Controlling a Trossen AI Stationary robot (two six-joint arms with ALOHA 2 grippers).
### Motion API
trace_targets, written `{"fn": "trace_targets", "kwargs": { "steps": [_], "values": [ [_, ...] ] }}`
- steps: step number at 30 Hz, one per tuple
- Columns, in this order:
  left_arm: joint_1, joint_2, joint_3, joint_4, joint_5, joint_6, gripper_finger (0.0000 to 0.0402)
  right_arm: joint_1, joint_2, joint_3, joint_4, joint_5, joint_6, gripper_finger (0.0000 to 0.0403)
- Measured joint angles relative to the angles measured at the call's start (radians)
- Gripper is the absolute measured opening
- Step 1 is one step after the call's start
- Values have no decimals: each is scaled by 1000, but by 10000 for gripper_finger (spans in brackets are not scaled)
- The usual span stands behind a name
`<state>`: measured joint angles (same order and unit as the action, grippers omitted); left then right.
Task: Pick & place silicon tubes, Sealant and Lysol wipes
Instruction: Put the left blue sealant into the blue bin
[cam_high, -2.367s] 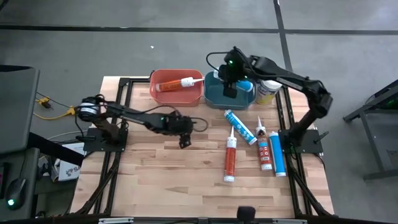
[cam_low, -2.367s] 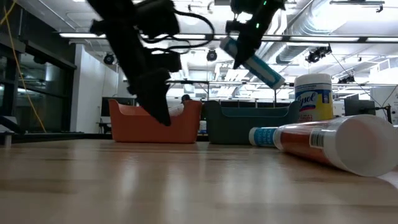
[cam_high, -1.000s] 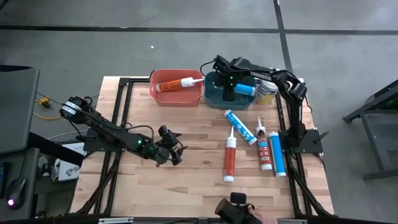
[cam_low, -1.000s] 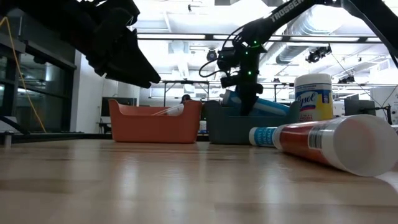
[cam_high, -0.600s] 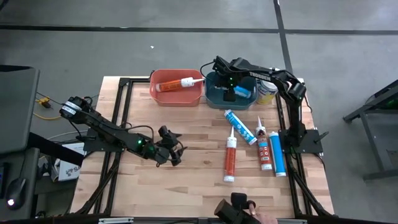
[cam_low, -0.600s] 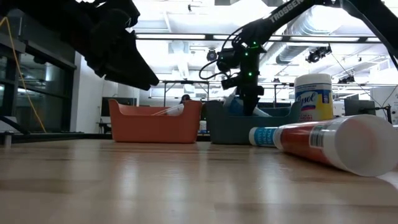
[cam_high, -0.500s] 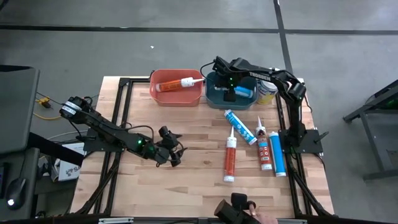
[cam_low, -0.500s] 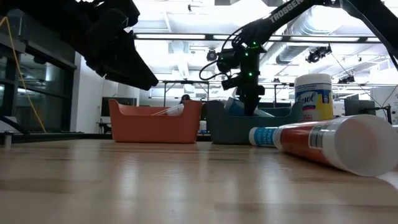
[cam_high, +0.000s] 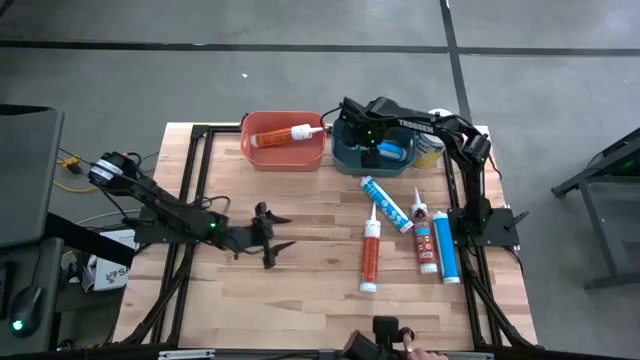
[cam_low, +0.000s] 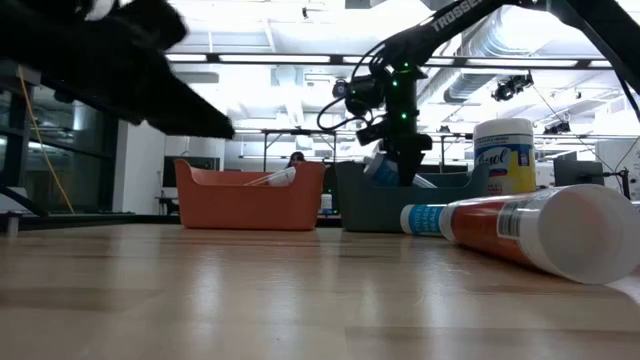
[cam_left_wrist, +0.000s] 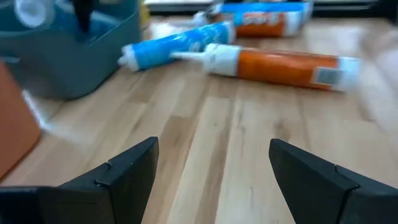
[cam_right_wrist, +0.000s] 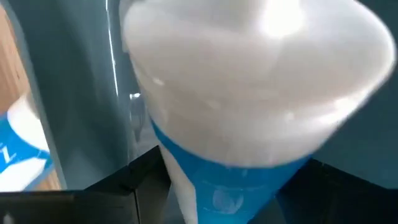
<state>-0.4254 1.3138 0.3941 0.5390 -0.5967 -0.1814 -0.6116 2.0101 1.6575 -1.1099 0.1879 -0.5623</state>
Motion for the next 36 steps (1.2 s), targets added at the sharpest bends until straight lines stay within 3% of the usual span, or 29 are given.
{"fn": "trace_targets", "kwargs": {
  "steps": [3, 7, 14, 21, 36],
  "values": [
    [51, -53, -107, 210, 142, 93, 298, 4, -1, 13, -29, 9, 4, 239],
    [163, -130, -208, 336, 263, 153, 299, 7, -1, 51, -93, 3, 37, 240],
    [392, -213, -224, 331, 609, 200, 299, 33, -2, 152, -243, -56, 103, 237],
    [478, -213, -225, 315, 661, 194, 299, 52, -3, 230, -374, -176, 227, 239],
    [478, -213, -225, 318, 641, 173, 299, 69, -3, 232, -407, -168, 228, 240]
  ]
}}
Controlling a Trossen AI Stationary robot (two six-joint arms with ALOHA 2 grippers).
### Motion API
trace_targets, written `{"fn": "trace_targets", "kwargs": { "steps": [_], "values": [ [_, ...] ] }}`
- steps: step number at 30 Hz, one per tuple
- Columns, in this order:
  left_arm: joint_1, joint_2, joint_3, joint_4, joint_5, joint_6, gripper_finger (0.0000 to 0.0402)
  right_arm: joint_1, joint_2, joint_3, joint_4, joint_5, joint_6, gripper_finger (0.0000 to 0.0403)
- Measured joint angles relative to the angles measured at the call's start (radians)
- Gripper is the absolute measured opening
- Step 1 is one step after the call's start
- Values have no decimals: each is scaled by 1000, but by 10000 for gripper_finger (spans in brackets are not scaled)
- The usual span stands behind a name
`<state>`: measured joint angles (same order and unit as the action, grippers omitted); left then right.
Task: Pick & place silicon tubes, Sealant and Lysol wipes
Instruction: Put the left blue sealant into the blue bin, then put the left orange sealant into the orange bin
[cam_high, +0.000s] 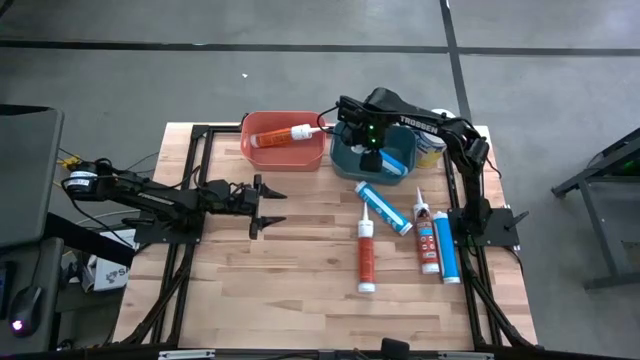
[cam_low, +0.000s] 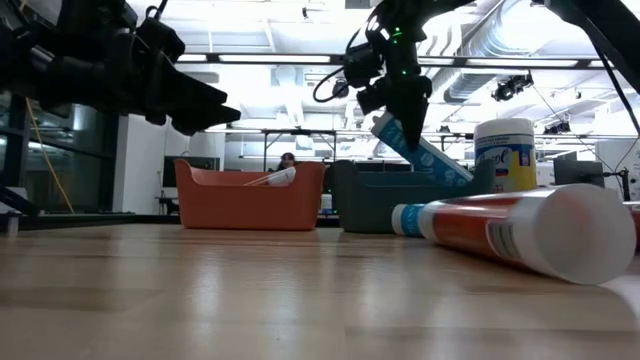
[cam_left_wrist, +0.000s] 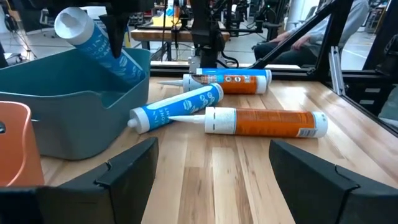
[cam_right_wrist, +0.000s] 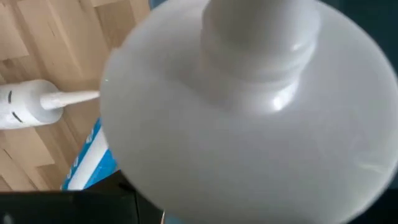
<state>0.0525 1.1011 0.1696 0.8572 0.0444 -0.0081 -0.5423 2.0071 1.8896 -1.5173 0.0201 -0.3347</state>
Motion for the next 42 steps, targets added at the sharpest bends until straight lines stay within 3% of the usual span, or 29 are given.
{"fn": "trace_targets", "kwargs": {
  "steps": [9, 15, 31, 35, 38, 42],
  "values": [
    [0, 0, 0, -11, -1, 0, 299, 0, 0, 0, 8, 39, -42, 240],
    [0, 0, 0, -23, -2, 0, 299, 0, 0, 0, 47, 127, -89, 239],
    [0, 0, 0, -23, -3, 0, 299, -1, -1, 0, 56, 191, -82, 242],
    [0, 0, 0, -23, -3, 0, 299, 5, -1, 0, -24, 217, -30, 240],
    [0, 0, 0, -23, -3, 0, 299, 15, -6, -3, -55, 134, 79, 239],
    [0, 0, 0, -23, -3, 0, 299, 41, -54, -14, -56, -116, 145, 240]
  ]
}}
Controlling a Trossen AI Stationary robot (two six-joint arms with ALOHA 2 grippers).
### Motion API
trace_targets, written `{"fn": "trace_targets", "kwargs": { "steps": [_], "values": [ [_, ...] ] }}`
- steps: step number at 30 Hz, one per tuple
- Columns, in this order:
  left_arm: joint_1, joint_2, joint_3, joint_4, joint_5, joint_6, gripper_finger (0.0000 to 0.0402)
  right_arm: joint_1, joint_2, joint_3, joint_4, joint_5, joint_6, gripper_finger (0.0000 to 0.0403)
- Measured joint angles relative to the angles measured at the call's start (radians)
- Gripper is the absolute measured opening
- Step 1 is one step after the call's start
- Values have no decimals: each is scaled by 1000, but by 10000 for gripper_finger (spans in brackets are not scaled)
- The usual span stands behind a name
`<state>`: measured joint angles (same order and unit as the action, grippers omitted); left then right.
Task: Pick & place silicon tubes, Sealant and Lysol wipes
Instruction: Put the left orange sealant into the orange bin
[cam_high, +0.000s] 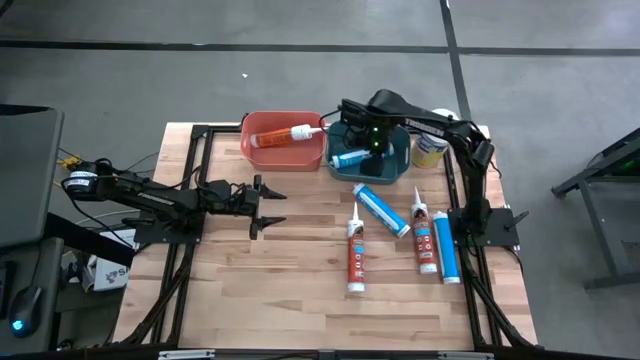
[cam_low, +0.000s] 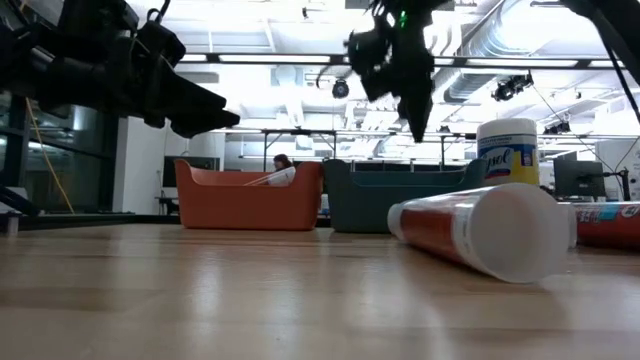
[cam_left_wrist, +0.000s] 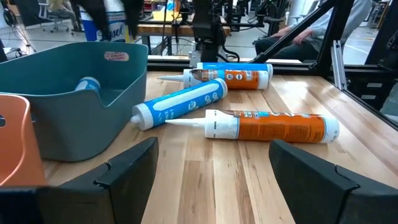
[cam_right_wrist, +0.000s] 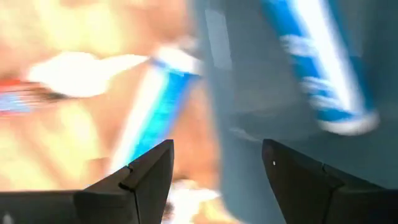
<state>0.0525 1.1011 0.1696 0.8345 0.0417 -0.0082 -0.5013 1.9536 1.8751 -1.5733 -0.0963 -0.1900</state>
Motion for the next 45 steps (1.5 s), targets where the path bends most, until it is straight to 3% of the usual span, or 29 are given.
{"fn": "trace_targets", "kwargs": {
  "steps": [9, 18, 31, 45],
  "values": [
    [0, 0, 0, 0, -1, 0, 299, 184, -86, -8, 5, -34, 198, 236],
    [0, 0, 0, 0, -1, 0, 299, 457, -85, -9, 7, 172, 736, 237],
    [0, 0, 0, 0, -1, 0, 299, 784, -82, -8, 29, 330, 1386, 239],
    [0, 0, 0, 0, 0, 0, 299, 923, 72, -9, 43, 258, 1688, 239]
  ]
}}
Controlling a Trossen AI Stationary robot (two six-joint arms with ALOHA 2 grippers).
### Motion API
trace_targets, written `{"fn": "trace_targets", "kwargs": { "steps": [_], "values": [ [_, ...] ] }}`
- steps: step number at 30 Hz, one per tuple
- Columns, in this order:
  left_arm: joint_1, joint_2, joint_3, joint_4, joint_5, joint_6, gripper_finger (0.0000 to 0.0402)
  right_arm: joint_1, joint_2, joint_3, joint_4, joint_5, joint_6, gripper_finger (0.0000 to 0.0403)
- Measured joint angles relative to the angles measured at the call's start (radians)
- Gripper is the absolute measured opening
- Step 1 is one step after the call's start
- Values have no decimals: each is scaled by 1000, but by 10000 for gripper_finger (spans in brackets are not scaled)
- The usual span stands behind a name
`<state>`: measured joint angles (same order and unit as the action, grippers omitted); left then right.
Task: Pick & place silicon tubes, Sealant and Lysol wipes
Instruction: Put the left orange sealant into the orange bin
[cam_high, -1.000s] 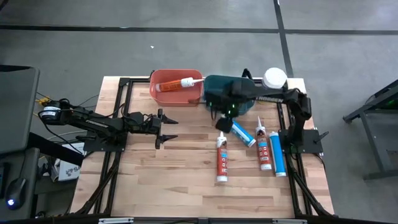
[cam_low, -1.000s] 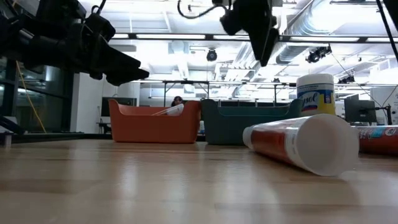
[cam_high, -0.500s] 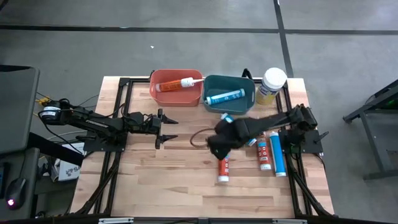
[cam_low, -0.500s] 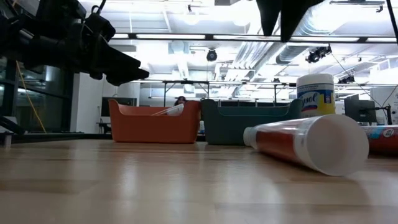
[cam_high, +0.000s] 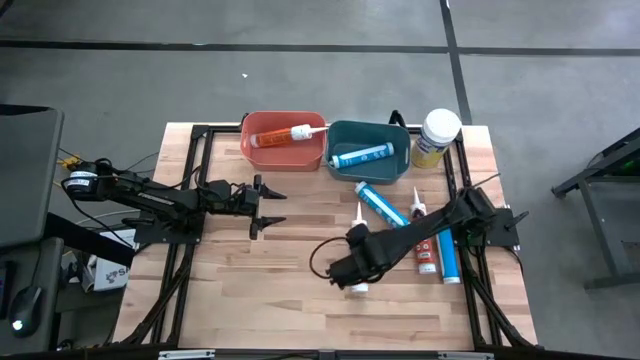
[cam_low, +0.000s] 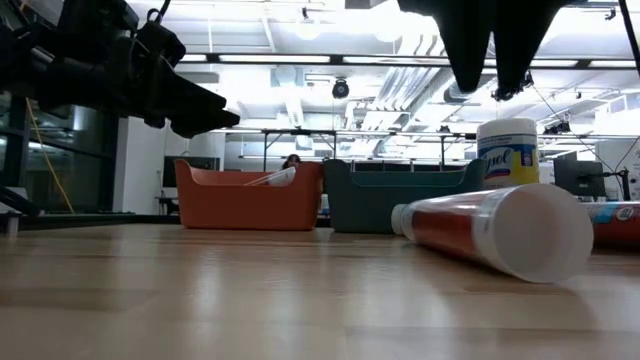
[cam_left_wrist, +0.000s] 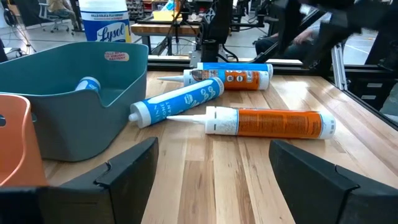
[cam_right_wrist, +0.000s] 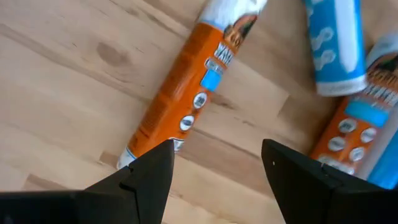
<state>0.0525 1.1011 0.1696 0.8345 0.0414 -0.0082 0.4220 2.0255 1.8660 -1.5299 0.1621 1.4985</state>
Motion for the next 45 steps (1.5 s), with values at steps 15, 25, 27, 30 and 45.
{"fn": "trace_targets", "kwargs": {
  "steps": [15, 25, 27, 30, 45],
  "values": [
    [0, 0, 0, -3, 0, 0, 299, 41, 121, 0, 141, 29, 154, 239],
    [0, 0, 0, -8, 0, 0, 299, 34, 138, 0, 163, -15, 149, 264],
    [0, 0, 0, -8, 0, 0, 299, 28, 138, 0, 159, -26, 148, 276],
    [0, 0, 0, -8, 0, 0, 299, 18, 138, 0, 159, -28, 151, 294],
    [0, 0, 0, -8, 0, 0, 299, -78, 138, 0, 139, -111, 253, 329]
  ]
}}
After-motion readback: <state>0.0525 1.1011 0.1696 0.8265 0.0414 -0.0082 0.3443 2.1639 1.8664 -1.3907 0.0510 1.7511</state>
